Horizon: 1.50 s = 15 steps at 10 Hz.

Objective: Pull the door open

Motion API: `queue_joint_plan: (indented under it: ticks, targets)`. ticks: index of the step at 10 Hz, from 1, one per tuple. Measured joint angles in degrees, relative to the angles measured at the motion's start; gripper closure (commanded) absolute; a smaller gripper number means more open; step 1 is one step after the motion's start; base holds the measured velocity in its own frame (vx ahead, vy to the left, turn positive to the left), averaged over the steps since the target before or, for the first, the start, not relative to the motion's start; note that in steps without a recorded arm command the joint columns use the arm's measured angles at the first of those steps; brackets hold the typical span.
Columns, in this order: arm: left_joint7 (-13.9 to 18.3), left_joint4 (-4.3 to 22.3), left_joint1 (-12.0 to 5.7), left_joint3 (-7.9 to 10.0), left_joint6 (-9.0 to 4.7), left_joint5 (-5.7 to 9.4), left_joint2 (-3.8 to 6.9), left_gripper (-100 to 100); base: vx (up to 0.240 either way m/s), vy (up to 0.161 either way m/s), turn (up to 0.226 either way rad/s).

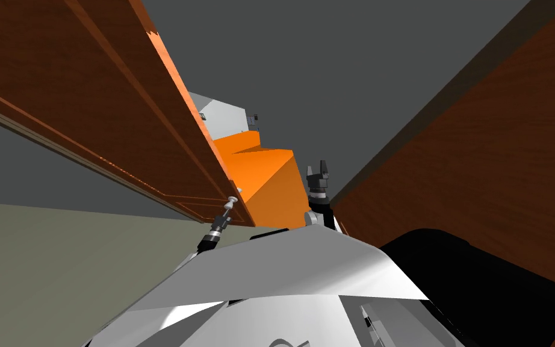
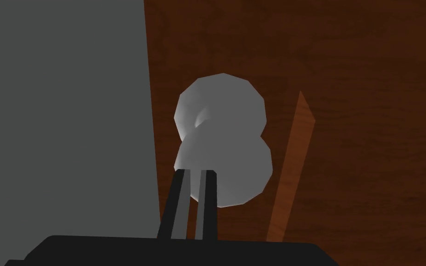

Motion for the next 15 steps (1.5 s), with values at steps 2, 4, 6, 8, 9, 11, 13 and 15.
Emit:
queue_joint_plan:
  ticks: [2, 4, 6, 8, 9, 11, 13, 15]
  targets:
    - [0.31, -0.33, 0.4, -0.18, -0.64, -0.14, 0.54, -100, -0.17, 0.068, 0.034]
    - [0.71, -0.75, 0.78, -0.38, -1.22, -0.3, 1.2, -100, -0.192, 0.089, 0.032]
    - [0.93, -1.42, 1.34, -0.49, -1.4, -0.39, 1.48, -100, 0.013, 0.0, 0.036]
    - [0.99, -0.79, 0.6, -0.3, -1.6, -1.29, 1.08, -100, 0.204, -0.093, 0.061]
    - [1.01, -0.52, 0.17, -0.2, -1.68, -1.87, 0.75, -100, 0.174, -0.11, 0.108]
    - [1.09, -0.78, -0.51, 0.02, -1.41, -3.45, -0.24, -100, 0.191, -0.094, 0.1]
    - [1.18, -0.26, -1.29, 0.27, -1.56, -5.22, -1.27, -100, 0.216, -0.003, 0.185]
    - [1.22, 1.18, -1.35, 0.14, -1.93, -6.41, -1.98, -100, 0.043, 0.028, 0.023]
